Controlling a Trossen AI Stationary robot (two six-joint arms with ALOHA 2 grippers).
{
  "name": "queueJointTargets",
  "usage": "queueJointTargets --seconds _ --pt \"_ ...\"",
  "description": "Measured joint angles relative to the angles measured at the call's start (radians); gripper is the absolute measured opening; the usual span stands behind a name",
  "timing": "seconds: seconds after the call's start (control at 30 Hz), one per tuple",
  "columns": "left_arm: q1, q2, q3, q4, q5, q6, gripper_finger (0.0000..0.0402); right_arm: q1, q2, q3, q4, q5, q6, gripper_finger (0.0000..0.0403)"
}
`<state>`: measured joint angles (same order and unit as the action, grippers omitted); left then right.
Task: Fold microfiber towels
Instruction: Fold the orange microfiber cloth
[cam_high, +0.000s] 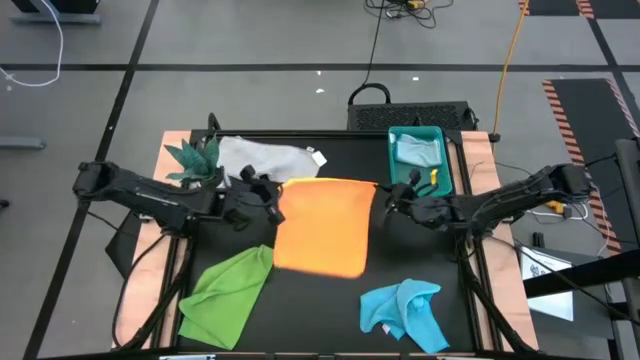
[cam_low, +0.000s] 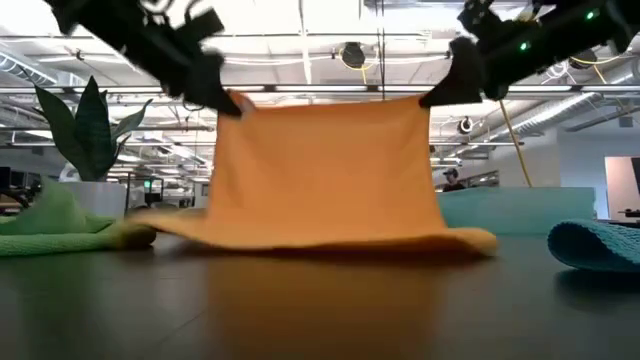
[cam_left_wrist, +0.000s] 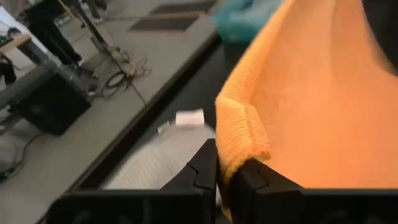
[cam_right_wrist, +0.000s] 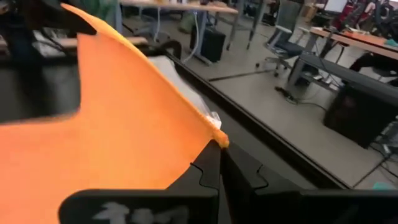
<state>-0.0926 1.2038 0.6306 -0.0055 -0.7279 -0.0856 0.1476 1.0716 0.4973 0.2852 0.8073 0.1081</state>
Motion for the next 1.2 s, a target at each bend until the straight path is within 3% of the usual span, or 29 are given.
queueJointTargets --seconds 0.3,0.6,0.8,0.93,1.2 --pt "0.002 0.093 -0.004 0.022 -0.006 -0.001 0.0026 -0.052 0.147 0.0 0.062 -0.006 -0.046 0.0" --pt "-0.046 0.093 -0.004 0.025 0.01 0.002 0.0026 -0.044 0.169 0.0 -0.009 -0.296 -0.11 0.0" --pt "-0.126 0.075 -0.003 0.025 0.153 0.056 0.0026 0.019 0.093 0.0 -0.113 -0.348 -0.125 0.0" --pt "-0.19 0.071 -0.003 0.013 0.27 0.095 0.0026 0.069 0.055 0.0 -0.163 -0.468 -0.112 0.0" --pt "-0.248 0.12 -0.027 -0.067 0.34 0.043 0.0026 0.156 0.177 0.0 -0.167 -0.562 -0.136 0.0"
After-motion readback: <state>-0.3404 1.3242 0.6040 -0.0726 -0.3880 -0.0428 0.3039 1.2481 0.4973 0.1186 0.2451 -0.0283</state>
